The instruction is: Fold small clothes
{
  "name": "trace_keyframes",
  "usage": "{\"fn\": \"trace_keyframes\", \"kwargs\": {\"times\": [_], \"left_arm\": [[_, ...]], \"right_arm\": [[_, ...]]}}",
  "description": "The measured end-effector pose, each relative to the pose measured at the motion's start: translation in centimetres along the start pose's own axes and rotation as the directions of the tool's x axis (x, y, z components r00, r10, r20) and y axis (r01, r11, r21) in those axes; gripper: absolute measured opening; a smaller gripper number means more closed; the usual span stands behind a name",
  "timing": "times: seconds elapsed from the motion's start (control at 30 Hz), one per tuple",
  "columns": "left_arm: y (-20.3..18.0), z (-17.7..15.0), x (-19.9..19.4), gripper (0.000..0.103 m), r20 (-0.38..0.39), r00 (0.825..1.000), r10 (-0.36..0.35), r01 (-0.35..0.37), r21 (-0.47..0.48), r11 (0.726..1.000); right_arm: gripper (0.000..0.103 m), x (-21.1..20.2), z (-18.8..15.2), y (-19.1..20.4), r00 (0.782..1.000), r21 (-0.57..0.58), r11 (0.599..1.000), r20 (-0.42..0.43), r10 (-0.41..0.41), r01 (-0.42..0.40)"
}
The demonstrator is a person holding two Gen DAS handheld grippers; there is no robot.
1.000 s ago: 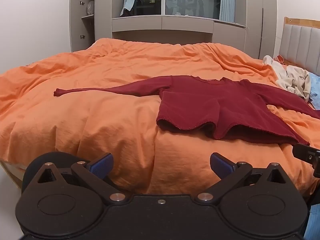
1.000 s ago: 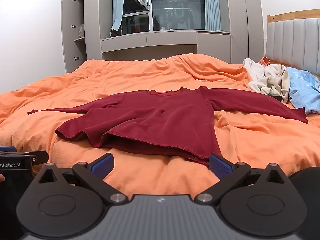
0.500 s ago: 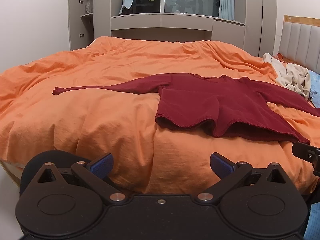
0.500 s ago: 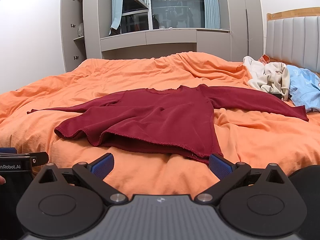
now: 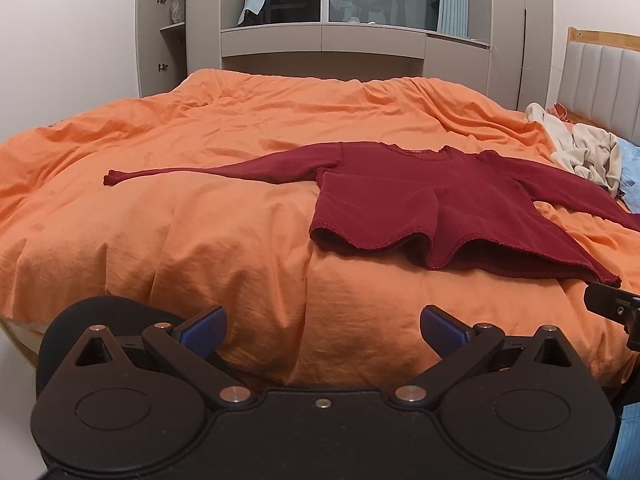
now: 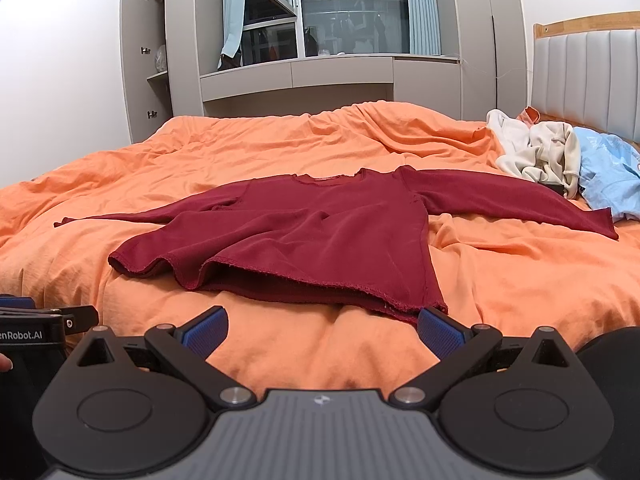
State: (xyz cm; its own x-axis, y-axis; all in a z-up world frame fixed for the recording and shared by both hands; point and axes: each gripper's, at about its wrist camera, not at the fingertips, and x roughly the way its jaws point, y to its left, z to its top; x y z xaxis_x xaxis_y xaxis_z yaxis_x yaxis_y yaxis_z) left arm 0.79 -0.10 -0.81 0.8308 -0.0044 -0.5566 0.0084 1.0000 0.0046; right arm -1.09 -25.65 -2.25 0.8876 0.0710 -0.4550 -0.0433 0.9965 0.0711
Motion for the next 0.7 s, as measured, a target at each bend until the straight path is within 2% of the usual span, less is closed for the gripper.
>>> {"fn": "trace_keyframes", "kwargs": {"times": [0.7], "left_arm": [[-0.1,-0.41,0.23,0.103,-0.006,1.0,-0.002,0.002,-0.001,1.0]], "right_arm": [[0.103,0.23,-0.42,0.05,1.0,0.003,1.0,-0.007,0.001,-0.001]]}}
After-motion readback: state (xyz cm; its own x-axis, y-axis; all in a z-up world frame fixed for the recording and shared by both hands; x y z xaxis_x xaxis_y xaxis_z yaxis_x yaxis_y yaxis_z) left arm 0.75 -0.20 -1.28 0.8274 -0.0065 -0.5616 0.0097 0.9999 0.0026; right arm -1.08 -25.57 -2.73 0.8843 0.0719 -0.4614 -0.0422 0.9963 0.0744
